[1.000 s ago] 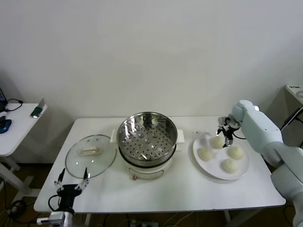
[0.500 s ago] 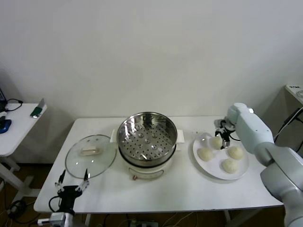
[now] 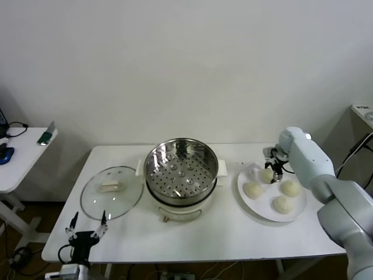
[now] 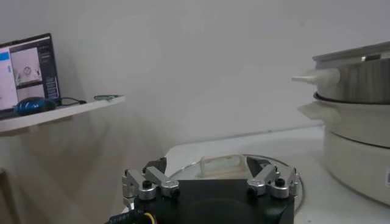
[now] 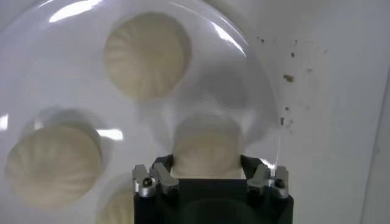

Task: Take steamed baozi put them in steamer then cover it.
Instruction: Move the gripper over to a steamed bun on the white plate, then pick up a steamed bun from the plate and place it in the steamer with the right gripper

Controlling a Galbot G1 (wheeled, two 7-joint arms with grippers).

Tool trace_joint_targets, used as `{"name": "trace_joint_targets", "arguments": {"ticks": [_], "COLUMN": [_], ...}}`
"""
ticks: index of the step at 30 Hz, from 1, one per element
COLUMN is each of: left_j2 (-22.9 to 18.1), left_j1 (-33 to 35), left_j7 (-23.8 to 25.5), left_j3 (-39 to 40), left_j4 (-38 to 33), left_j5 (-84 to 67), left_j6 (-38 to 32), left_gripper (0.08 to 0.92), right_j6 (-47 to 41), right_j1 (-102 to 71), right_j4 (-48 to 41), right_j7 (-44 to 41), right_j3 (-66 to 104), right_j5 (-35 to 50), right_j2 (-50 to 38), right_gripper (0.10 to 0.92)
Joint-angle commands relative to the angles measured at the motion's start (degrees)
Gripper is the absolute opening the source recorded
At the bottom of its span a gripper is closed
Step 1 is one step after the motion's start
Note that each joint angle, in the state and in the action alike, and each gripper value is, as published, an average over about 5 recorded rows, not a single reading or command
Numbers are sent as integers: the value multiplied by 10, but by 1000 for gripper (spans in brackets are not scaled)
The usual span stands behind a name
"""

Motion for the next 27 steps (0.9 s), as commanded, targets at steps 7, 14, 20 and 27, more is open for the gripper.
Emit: {"name": "trace_joint_targets", "arguments": {"ticks": [7,14,20,27], "left_j2": [-1,-5,-7,-7], "left_j1": [2,5,9,10], "left_j7": [-2,-3,-4,-4], "left_j3": [-1,-4,-5,-8], "left_j4": [-3,-4,-6,-7], "left_j5": [-2,-4,-5,-8], "left_j6": [0,-1,-2,-2], "left_gripper": [823,823,823,823], "right_j6": [6,30,80,108], "right_j1": [17,83,189,284], "right_j4": [92,157,195,280], "right_j7": [-36,-59,-72,-82], "right_j3": [-79,-172,-280,-388], "right_j5": [76,163,223,298], "right_j2": [-36,-44,-20,16], "right_gripper": [729,724,724,729]}}
